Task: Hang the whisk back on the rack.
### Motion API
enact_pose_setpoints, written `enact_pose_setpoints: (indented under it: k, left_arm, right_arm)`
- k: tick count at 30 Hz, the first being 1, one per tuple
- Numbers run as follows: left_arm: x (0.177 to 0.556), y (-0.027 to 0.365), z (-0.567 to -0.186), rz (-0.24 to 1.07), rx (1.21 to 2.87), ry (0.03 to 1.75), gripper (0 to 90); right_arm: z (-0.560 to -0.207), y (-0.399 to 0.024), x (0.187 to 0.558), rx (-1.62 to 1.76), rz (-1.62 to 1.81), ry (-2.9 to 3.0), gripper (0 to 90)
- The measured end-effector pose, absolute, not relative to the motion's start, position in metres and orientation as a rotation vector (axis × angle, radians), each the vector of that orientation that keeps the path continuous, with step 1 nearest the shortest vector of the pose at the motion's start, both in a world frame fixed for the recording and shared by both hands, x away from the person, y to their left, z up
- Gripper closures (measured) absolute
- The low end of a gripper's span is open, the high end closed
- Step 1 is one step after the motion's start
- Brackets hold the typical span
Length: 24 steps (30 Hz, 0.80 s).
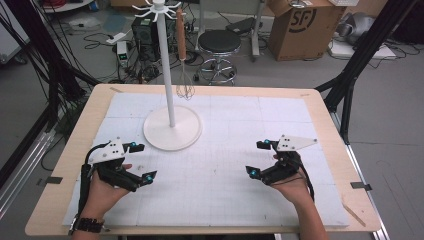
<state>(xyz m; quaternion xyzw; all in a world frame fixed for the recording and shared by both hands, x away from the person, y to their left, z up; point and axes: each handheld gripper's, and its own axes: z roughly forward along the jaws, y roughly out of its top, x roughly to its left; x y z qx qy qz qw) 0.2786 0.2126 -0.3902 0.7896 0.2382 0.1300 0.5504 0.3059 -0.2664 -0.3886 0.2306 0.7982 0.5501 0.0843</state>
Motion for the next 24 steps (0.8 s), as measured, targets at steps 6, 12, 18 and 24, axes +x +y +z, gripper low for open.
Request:
enact_pose_setpoints:
  k: [6, 12, 18, 24]
  left_arm:
    - [0.279, 0.211, -0.390, 0.304, 1.869, 0.562, 1.7]
    - [0.280, 0.207, -0.390, 0.311, 1.879, 0.560, 1.7]
    - [0.277, 0.206, -0.392, 0.306, 1.888, 0.554, 1.6]
    - [0.274, 0.214, -0.395, 0.307, 1.882, 0.567, 1.7]
  right_arm:
    - [-0.391, -0.268, 0.303, 0.680, 1.640, 2.381, 0.3]
    - [-0.394, -0.264, 0.305, 0.676, 1.616, 2.405, 0.3]
    - [-0.396, -0.261, 0.306, 0.683, 1.594, 2.419, 0.3]
    - [-0.397, -0.257, 0.307, 0.684, 1.587, 2.424, 0.3]
